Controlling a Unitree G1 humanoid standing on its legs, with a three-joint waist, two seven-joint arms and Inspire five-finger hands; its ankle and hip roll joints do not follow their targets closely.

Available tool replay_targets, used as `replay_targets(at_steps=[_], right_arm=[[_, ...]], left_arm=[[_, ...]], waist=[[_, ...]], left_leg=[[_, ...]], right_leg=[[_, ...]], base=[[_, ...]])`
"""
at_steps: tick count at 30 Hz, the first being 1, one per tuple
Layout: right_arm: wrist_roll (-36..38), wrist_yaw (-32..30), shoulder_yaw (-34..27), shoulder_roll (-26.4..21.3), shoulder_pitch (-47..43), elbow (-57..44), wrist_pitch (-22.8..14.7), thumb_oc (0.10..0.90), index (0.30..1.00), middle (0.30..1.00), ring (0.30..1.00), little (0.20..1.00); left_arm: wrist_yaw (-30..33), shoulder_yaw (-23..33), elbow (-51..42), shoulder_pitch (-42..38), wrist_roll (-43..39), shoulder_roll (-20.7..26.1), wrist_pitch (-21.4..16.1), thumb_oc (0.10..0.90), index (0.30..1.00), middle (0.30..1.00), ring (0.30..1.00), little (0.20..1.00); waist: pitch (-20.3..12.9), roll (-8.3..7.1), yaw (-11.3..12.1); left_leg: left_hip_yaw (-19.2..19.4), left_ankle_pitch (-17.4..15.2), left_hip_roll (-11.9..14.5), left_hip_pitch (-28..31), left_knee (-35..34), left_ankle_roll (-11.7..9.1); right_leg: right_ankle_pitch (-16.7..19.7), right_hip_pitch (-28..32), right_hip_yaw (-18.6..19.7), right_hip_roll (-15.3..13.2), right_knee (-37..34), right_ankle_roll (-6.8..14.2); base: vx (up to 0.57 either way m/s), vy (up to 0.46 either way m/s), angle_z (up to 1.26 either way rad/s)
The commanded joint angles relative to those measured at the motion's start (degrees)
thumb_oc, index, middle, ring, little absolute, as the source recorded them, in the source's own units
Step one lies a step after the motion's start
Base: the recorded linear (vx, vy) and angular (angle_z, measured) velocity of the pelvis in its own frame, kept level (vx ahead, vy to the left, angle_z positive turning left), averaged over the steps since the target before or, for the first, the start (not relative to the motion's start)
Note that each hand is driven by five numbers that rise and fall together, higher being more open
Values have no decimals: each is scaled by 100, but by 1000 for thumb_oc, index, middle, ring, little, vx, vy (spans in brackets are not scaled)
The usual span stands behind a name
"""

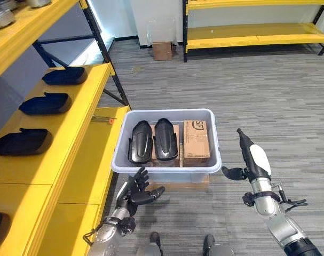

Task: Move parts from the plastic box to the shelf.

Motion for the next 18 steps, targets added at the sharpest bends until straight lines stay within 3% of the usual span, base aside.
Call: replay_targets(at_steps=[1, 3, 4, 7, 8, 9, 10, 11, 12, 13, 18], right_arm=[[523, 89, -152, -268, -515, -739, -569, 900, 1000, 1000, 1000, 1000], [467, 60, -238, -162, -386, -948, -807, 900, 1000, 1000, 1000, 1000], [453, 146, -241, -135, -419, -924, -786, 900, 1000, 1000, 1000, 1000], [491, 264, 4, 24, -597, -945, -520, 900, 1000, 1000, 1000, 1000], [473, 257, 34, 50, -615, -945, -499, 900, 1000, 1000, 1000, 1000], [494, 276, 166, 92, -728, -942, -350, 900, 1000, 1000, 1000, 1000], [534, 233, 219, 47, -705, -968, -281, 900, 1000, 1000, 1000, 1000], [509, 184, 189, 22, -629, -959, -328, 900, 1000, 1000, 1000, 1000], [424, 86, 121, 33, -495, -899, -407, 900, 1000, 1000, 1000, 1000], [321, 42, 57, 52, -409, -845, -471, 900, 1000, 1000, 1000, 1000], [-20, -20, 75, -11, -414, -837, -331, 900, 1000, 1000, 1000, 1000]], left_arm=[[69, 377, -711, -404, -276, 298, -873, 900, 1000, 1000, 1000, 1000], [77, 462, -871, -496, -68, 417, -876, 900, 1000, 1000, 1000, 1000], [-71, 446, -849, -683, 281, 561, -769, 900, 1000, 1000, 1000, 1000], [-83, 152, -1025, -759, 333, 652, -591, 900, 1000, 1000, 1000, 1000], [-77, 145, -1038, -750, 360, 661, -583, 900, 1000, 1000, 1000, 1000], [7, 83, -1071, -686, 491, 707, -562, 900, 1000, 1000, 1000, 1000], [51, 50, -1090, -676, 364, 713, -484, 900, 1000, 1000, 1000, 1000], [-9, 69, -1107, -683, 321, 699, -455, 900, 1000, 1000, 1000, 1000], [-58, 32, -1087, -714, 355, 667, -438, 900, 1000, 1000, 1000, 1000], [-48, -18, -1079, -707, 341, 646, -447, 900, 1000, 1000, 1000, 1000], [-85, -91, -1025, -660, 253, 579, -571, 900, 1000, 1000, 1000, 1000]], waist=[[-41, -69, -139], [22, -141, -116], [-8, -247, -43], [-88, -356, 60], [-65, -364, 85], [-72, -366, 143], [-89, -398, 125], [-108, -407, 90], [-106, -422, -8], [-116, -398, -102], [-161, -367, -214]], left_leg=[[394, 544, -101, 718, -767, 101], [396, 76, -386, 620, -339, 209], [445, -205, -615, 533, -22, 300], [1040, -387, -891, 813, -108, 437], [1104, -416, -894, 862, -109, 442], [1347, -446, -897, 930, -181, 514], [1269, -566, -1013, 965, -246, 575], [1239, -454, -1082, 847, -289, 668], [975, -466, -1206, 751, -258, 705], [839, -409, -1269, 760, -345, 711], [849, -412, -1319, 783, -401, 696]], right_leg=[[-274, 407, 129, -478, 308, 236], [-101, 355, 215, -782, 399, 438], [207, 584, 125, -1012, 77, 534], [1406, 611, -289, -1504, -393, 737], [1433, 608, -315, -1514, -373, 754], [1080, 607, -592, -1128, -299, 671], [606, 564, -517, -692, -68, 615], [331, 480, -459, -357, -76, 434], [183, 426, -154, -148, -126, 388], [111, 437, 68, -13, -149, 325], [127, 592, 103, 104, -491, 209]], base=[[-5, 990, 17], [4, 916, -13], [50, 704, -26], [72, 448, -39], [36, 208, -65], [90, 182, -71], [43, 183, -84], [64, 80, -63], [21, -12, -37], [80, -73, 35], [61, -52, 31]])
